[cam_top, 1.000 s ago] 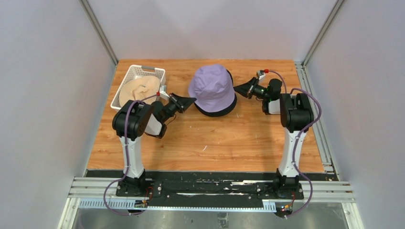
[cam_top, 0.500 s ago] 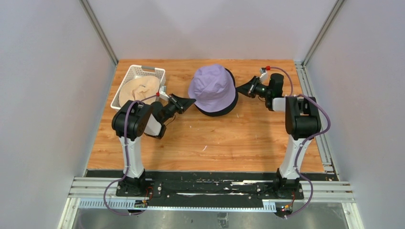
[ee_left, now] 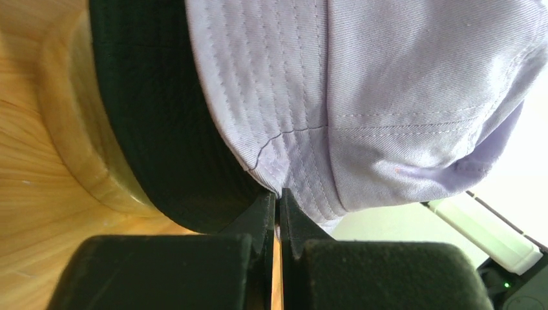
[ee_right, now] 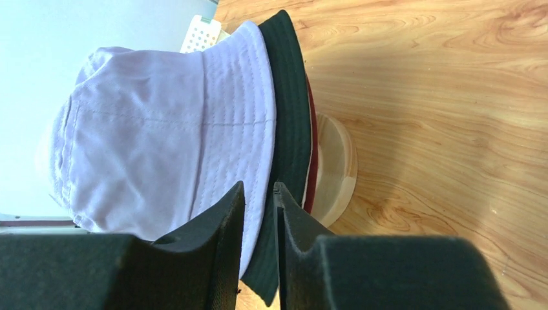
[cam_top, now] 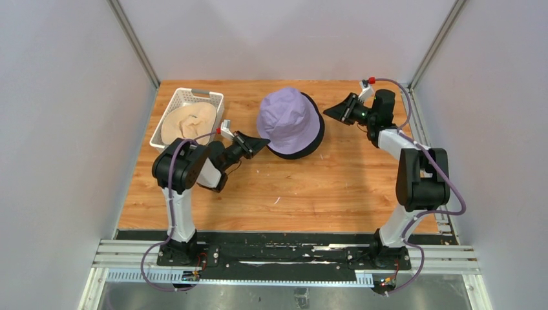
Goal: Stack the hats
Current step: Stack the hat on the hat.
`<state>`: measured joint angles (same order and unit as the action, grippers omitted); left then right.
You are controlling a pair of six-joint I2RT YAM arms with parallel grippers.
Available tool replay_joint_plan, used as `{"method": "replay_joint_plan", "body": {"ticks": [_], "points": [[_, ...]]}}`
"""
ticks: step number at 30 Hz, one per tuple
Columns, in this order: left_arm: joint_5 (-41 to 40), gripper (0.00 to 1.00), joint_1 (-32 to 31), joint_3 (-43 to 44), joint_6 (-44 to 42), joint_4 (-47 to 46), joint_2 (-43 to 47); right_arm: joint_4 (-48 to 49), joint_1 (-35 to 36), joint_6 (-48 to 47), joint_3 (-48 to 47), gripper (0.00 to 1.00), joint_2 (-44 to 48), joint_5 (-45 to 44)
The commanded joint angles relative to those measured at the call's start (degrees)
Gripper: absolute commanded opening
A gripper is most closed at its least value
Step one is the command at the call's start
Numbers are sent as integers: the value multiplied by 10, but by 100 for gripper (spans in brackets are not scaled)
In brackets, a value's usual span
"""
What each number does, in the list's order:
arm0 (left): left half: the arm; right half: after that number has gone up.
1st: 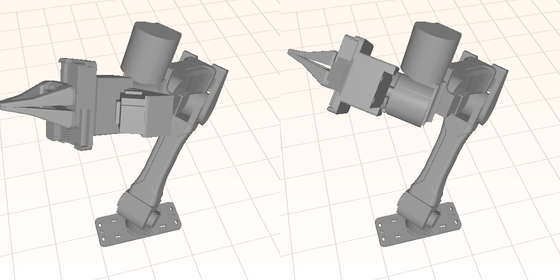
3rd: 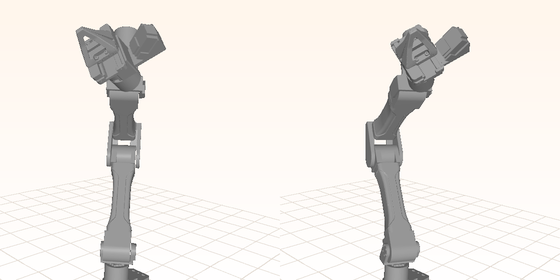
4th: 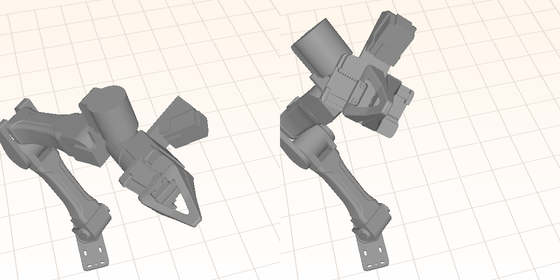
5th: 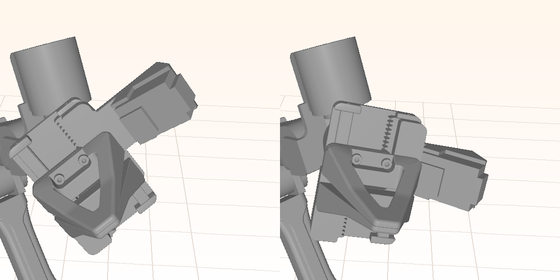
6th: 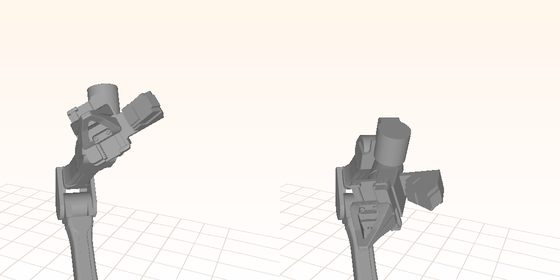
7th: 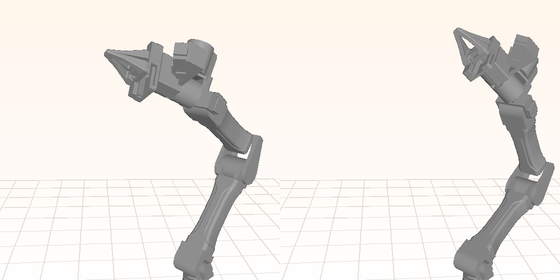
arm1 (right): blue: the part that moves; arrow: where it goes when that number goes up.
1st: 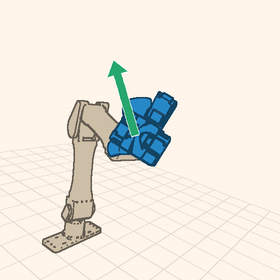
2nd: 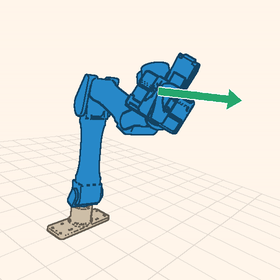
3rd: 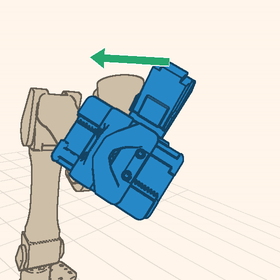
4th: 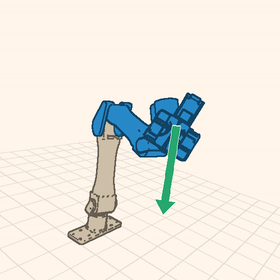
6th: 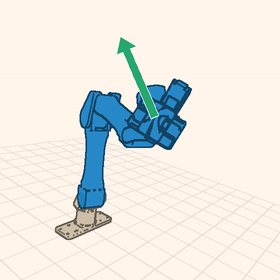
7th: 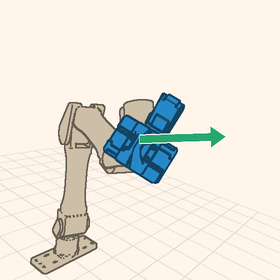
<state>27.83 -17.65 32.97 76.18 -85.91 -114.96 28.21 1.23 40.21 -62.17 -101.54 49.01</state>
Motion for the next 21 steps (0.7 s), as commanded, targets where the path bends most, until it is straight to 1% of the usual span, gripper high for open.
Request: {"method": "replay_joint_plan", "body": {"ticks": [1, 12, 18, 21], "points": [[-1, 0, -35, -7, -10, -20, 16, -46, -3, -37, -2, 24, 27, -15], [-55, 7, -102, -27, -10, -16, 61, -71, -4, -53, 3, 23, 64, -23], [-84, 11, -160, -16, -31, 22, 67, -97, -6, -66, 2, 23, 90, -30], [-95, 14, -179, -17, -31, 19, 61, -114, -7, -77, 3, 27, 109, -39]]}}
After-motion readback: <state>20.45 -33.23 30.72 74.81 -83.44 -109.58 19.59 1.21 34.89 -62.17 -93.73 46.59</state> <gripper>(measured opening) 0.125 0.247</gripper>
